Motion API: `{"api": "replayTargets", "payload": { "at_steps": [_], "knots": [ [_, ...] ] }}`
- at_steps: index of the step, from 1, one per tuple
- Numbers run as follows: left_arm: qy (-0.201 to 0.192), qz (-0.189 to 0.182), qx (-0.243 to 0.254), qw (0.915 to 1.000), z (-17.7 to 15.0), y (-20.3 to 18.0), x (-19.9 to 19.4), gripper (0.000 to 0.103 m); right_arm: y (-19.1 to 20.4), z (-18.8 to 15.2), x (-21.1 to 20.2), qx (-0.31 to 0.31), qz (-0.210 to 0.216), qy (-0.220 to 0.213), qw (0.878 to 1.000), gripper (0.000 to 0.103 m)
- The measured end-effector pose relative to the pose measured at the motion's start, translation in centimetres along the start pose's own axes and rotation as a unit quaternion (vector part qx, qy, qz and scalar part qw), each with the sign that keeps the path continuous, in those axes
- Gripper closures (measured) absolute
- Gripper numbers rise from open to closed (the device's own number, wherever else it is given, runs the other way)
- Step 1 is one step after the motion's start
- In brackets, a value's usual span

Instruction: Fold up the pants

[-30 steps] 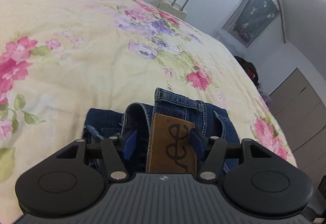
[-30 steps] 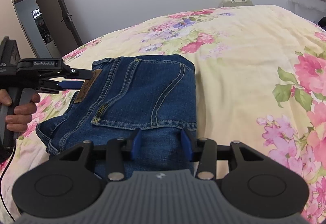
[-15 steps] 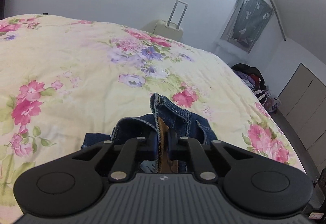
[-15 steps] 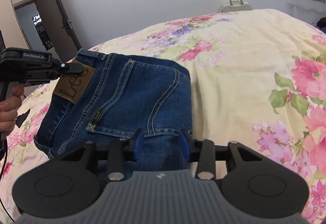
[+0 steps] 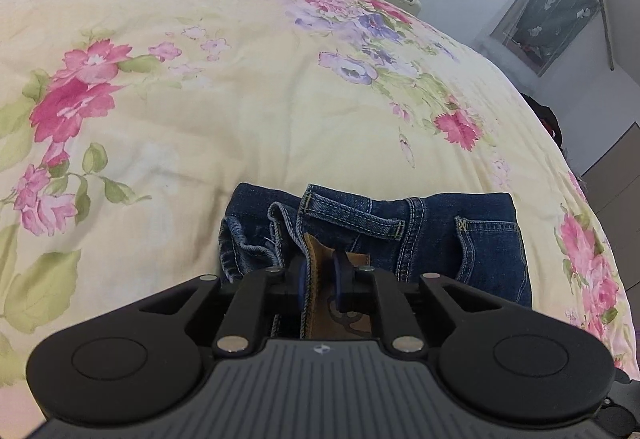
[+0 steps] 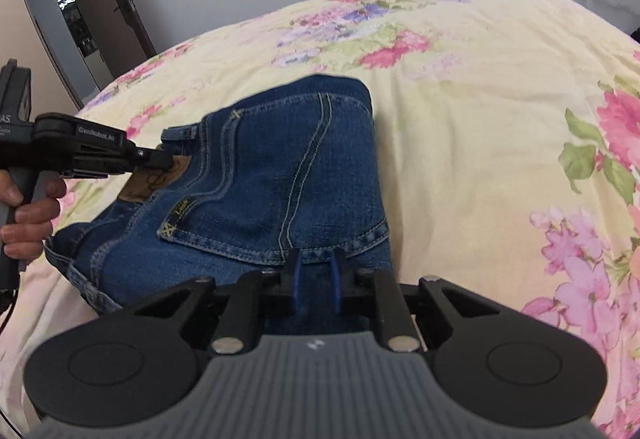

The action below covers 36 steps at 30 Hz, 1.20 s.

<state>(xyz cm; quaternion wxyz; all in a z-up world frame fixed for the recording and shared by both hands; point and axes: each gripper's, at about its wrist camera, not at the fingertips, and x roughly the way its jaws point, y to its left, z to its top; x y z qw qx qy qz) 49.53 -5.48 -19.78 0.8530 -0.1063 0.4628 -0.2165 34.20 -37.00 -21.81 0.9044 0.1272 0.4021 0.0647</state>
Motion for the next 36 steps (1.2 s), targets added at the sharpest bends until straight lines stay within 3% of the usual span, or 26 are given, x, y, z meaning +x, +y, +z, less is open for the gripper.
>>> {"api": "replayTargets", "payload": {
  "at_steps": [4,7,11,14,17,24,30,36],
  "knots": [
    [0.01,0.016,-0.001,0.9998,0.8,-1.2,-1.5,0.084,0.3,-0.2,0.4,-0.014,-0.01,0.005,1.0,0.093],
    [-0.014,0.045,0.028,0.9985,0.4,-2.8,-4.7,0.084,-0.1,0.3,-1.5,-0.001,0.002,-0.015,1.0,0.093],
    [-0.051,0.044,0.068,0.9954,-2.5,-5.5,-9.2,0.084,-0.1,0.1,-6.3,0.002,-0.003,-0.046,0.999,0.084],
    [-0.069,0.041,0.084,0.9932,-5.7,-7.1,-11.2,0.084,0.6,-0.7,-8.9,-0.003,-0.005,-0.064,0.998,0.084],
    [-0.053,0.071,0.098,0.9913,-8.2,-7.4,-10.1,0.085,1.7,-2.1,-9.1,-0.023,-0.02,-0.059,0.998,0.084],
    [-0.012,0.117,0.111,0.9869,-11.0,-6.2,-6.5,0.086,2.6,-5.0,-5.7,-0.053,-0.029,0.006,0.998,0.083],
    [-0.008,0.109,0.099,0.989,-11.7,-5.4,-6.0,0.082,1.7,-5.9,-3.5,-0.046,-0.022,0.024,0.998,0.083],
    [-0.001,0.129,0.108,0.9857,-11.2,-6.9,-6.9,0.082,2.3,-5.7,-3.3,-0.068,-0.037,0.028,0.997,0.083]
  ]
}}
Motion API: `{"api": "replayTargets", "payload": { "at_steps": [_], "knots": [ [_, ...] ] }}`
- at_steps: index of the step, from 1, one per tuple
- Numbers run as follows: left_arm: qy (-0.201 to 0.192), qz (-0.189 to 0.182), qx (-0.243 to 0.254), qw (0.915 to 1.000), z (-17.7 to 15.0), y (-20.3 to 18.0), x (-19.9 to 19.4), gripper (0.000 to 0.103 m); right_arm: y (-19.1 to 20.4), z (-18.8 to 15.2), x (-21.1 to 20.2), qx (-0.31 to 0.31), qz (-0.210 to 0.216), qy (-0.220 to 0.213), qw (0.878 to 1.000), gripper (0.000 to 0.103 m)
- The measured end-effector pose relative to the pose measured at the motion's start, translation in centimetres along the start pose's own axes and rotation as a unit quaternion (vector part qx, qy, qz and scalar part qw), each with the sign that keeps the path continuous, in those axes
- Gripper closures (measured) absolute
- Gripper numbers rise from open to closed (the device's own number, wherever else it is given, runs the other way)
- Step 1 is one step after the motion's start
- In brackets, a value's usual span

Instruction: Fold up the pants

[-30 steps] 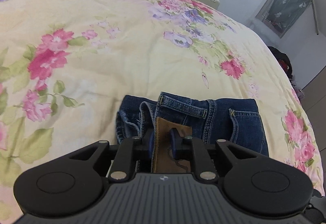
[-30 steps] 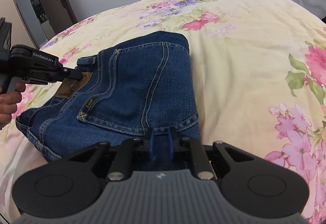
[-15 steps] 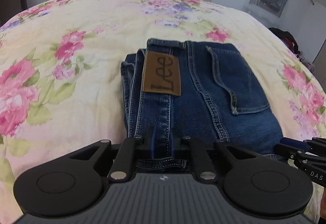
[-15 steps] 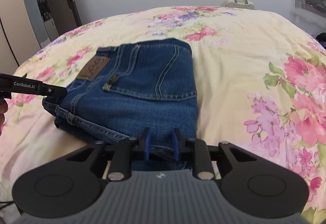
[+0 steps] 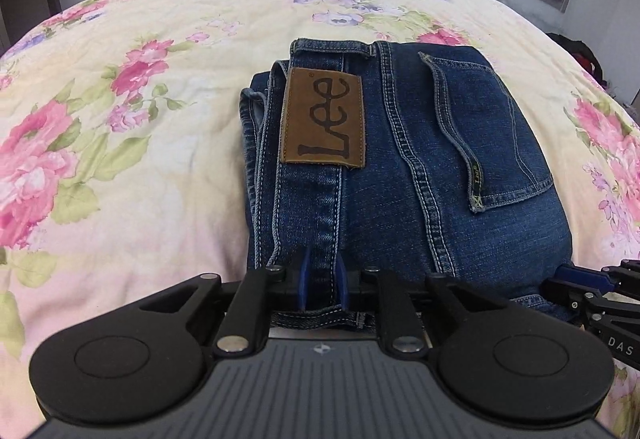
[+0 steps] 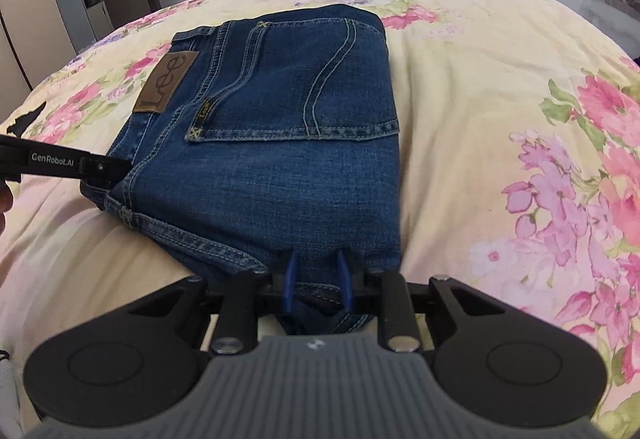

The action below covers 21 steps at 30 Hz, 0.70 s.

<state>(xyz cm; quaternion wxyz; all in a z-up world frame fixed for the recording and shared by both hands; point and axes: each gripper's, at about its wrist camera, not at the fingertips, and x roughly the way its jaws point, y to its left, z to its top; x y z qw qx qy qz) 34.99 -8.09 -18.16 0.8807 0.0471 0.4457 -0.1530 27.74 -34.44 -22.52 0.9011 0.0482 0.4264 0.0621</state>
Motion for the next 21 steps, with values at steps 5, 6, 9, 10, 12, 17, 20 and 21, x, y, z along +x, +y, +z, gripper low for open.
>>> {"api": "replayTargets", "payload": {
  "at_steps": [5,6,9,10,12,17,20,21],
  "knots": [
    [-0.004,0.013,0.009,0.9999,0.8,-0.5,-2.1,0.081,0.6,0.7,-0.2,-0.014,-0.011,0.019,1.0,0.084],
    [-0.007,0.015,0.013,0.9998,1.0,-0.5,-2.7,0.08,0.5,0.9,-0.4,-0.012,-0.009,0.024,1.0,0.084],
    [-0.016,0.025,0.019,0.9994,1.4,-0.7,-4.0,0.068,0.5,1.8,-1.5,-0.016,-0.015,0.026,0.999,0.072],
    [-0.023,0.025,0.019,0.9992,1.5,-0.7,-4.4,0.061,0.5,2.1,-1.9,-0.02,-0.021,0.022,0.999,0.059],
    [-0.032,0.025,0.017,0.999,1.7,-0.5,-5.0,0.052,0.5,2.8,-3.3,-0.02,-0.018,0.007,1.0,0.054],
    [-0.045,0.006,0.002,0.999,2.8,0.8,-5.3,0.029,-1.3,5.0,-4.9,0.026,0.012,-0.016,0.999,0.043],
    [-0.058,-0.02,-0.049,0.9969,3.6,3.1,-4.7,0.015,-2.8,5.9,-4.6,0.07,0.035,-0.019,0.997,0.037],
    [-0.06,-0.041,-0.081,0.9941,3.9,4.4,-4.2,0.014,-3.5,6.2,-4.3,0.092,0.047,-0.02,0.994,0.036]
  ]
}}
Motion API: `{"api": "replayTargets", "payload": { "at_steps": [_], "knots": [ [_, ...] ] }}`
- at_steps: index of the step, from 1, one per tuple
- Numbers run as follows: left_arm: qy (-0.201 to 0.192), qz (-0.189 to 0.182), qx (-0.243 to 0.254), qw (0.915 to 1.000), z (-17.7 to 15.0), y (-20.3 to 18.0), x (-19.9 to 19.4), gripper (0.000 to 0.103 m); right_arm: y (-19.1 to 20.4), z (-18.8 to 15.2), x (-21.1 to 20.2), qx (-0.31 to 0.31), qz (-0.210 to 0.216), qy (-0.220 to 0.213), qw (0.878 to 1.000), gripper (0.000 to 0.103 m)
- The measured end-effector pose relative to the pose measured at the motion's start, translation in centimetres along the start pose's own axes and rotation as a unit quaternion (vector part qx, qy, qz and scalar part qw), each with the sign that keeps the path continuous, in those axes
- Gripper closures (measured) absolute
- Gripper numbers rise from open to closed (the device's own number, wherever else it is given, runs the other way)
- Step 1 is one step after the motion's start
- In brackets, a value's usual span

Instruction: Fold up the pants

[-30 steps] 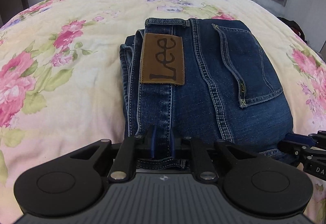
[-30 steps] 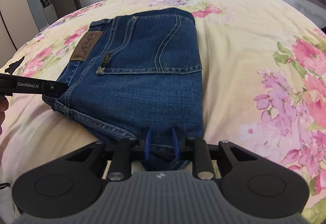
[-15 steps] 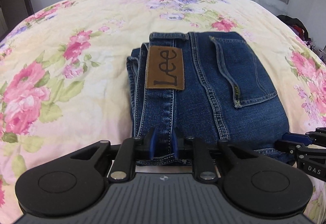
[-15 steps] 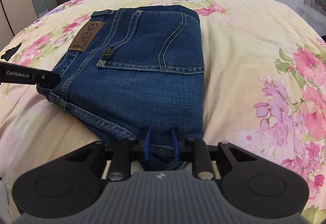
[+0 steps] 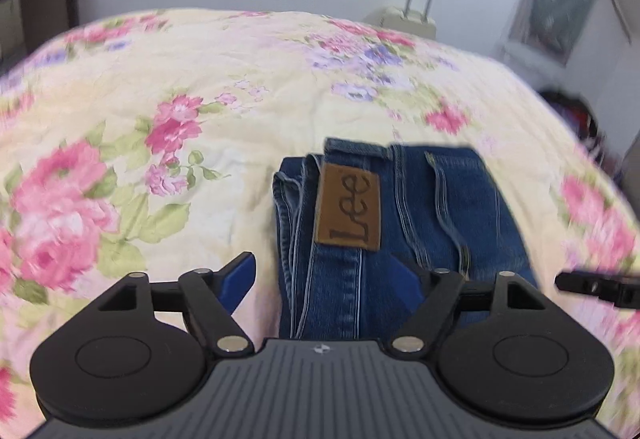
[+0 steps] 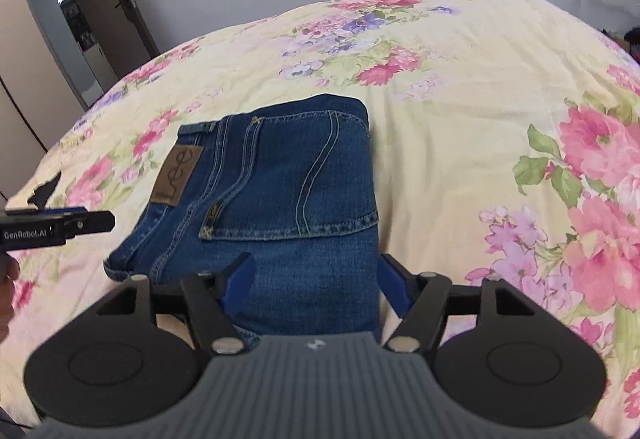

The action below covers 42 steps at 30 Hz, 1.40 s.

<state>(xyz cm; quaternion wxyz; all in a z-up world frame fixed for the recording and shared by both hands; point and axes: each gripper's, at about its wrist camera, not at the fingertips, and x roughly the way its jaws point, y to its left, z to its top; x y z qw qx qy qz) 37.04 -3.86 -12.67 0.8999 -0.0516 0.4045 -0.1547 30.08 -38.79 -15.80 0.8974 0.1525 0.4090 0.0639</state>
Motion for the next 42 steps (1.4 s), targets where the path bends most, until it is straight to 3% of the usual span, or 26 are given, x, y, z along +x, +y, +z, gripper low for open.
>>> {"api": "replayTargets", "payload": {
  "at_steps": [4,12,18,22,24,28,31,37,42],
  "knots": [
    [0.011,-0.053,-0.1,0.9935,0.9,4.0,2.7,0.014,-2.9,1.0,1.6,0.092,0.048,-0.006,0.995,0.031],
    [0.043,-0.152,-0.16,0.9744,0.2,7.7,8.8,0.014,-6.7,1.0,6.9,0.156,0.107,0.01,0.982,0.031],
    [0.052,-0.209,-0.173,0.961,-0.4,8.7,12.6,0.008,-9.6,0.1,10.4,0.223,0.178,0.01,0.958,0.05],
    [0.052,-0.218,-0.179,0.9579,0.2,8.5,13.2,0.028,-10.7,0.3,12.3,0.248,0.217,0.013,0.944,0.059],
    [0.051,-0.217,-0.174,0.9591,0.3,8.3,13.0,0.039,-10.9,0.4,12.6,0.252,0.226,0.014,0.941,0.063],
    [0.043,-0.184,-0.144,0.9713,1.3,7.0,11.8,0.062,-10.8,0.7,12.2,0.245,0.231,0.01,0.942,0.077],
    [0.037,-0.166,-0.117,0.9784,1.9,6.1,10.6,0.07,-10.2,1.2,11.1,0.227,0.232,0.003,0.946,0.085],
    [0.035,-0.158,-0.099,0.9819,3.0,5.4,7.5,0.074,-7.7,3.4,8.0,0.183,0.225,-0.004,0.957,0.088],
    [0.03,-0.161,-0.091,0.9823,4.1,6.2,2.6,0.074,-5.0,4.8,4.2,0.162,0.227,-0.005,0.96,0.088]
  ]
}}
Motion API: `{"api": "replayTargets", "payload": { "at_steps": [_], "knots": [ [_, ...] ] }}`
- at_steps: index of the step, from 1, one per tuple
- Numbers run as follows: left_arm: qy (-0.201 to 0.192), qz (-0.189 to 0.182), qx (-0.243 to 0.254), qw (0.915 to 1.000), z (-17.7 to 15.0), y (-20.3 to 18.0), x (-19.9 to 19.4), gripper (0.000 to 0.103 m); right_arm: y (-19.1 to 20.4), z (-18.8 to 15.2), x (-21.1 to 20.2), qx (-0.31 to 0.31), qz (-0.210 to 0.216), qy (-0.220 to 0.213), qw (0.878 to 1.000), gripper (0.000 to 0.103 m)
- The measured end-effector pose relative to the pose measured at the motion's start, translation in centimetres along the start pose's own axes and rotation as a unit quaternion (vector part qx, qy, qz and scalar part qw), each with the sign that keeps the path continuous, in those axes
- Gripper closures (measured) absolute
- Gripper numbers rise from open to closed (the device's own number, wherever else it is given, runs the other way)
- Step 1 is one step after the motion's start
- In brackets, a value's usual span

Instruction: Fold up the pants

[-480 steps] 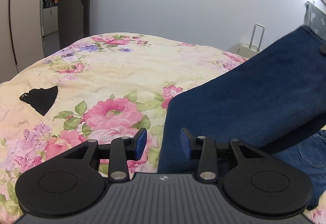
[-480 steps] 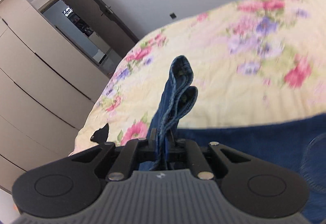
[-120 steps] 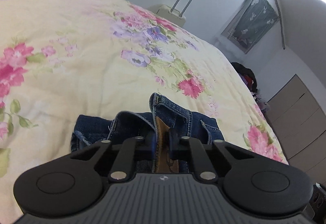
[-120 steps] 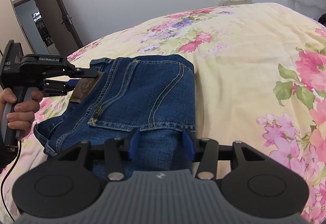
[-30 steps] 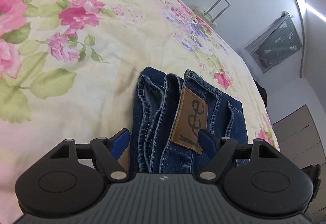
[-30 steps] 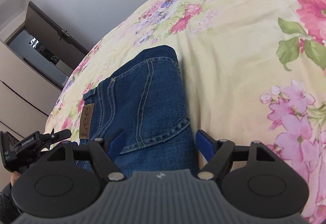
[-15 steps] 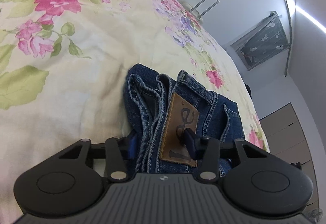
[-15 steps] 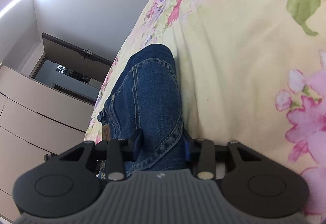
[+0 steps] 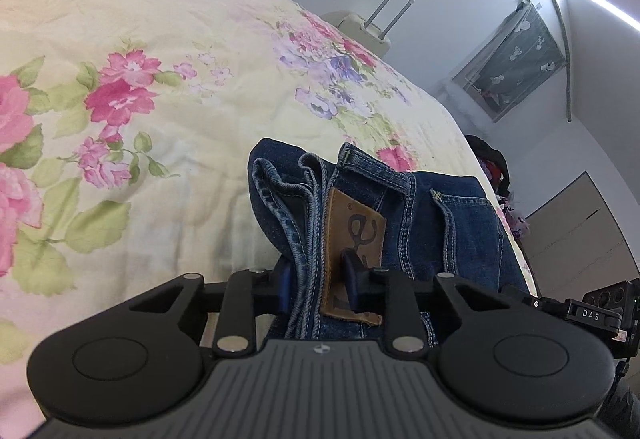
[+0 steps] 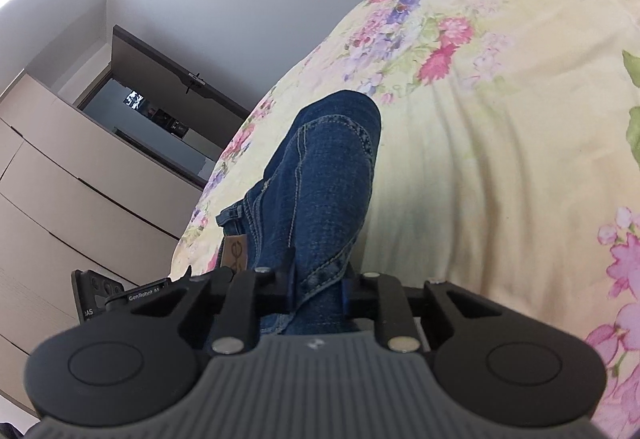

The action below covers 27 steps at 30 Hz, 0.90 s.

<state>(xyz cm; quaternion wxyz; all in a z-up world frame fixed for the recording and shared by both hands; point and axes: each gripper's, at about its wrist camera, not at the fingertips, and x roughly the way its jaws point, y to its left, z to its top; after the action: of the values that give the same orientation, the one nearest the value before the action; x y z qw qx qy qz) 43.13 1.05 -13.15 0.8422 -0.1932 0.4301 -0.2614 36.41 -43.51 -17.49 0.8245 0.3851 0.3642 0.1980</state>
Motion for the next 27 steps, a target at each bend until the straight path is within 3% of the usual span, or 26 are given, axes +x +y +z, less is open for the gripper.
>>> {"api": "replayTargets", "payload": {
  "at_steps": [8,16,21,27],
  "knots": [
    [0.002,0.038,0.04,0.9985,3.1,0.2,-10.8,0.074,8.6,-3.2,-0.5,-0.004,0.032,0.009,0.999,0.088],
    [-0.015,0.098,0.062,0.9931,5.5,4.7,-20.3,0.074,17.8,-7.8,4.9,0.017,0.079,0.015,0.997,0.088],
    [-0.014,0.12,0.048,0.9915,5.4,9.9,-21.8,0.074,21.2,-11.3,10.1,0.03,0.091,0.033,0.995,0.088],
    [-0.012,0.106,0.009,0.9942,3.9,17.2,-19.5,0.074,21.4,-13.9,16.1,0.029,0.075,0.064,0.995,0.088]
  ]
}}
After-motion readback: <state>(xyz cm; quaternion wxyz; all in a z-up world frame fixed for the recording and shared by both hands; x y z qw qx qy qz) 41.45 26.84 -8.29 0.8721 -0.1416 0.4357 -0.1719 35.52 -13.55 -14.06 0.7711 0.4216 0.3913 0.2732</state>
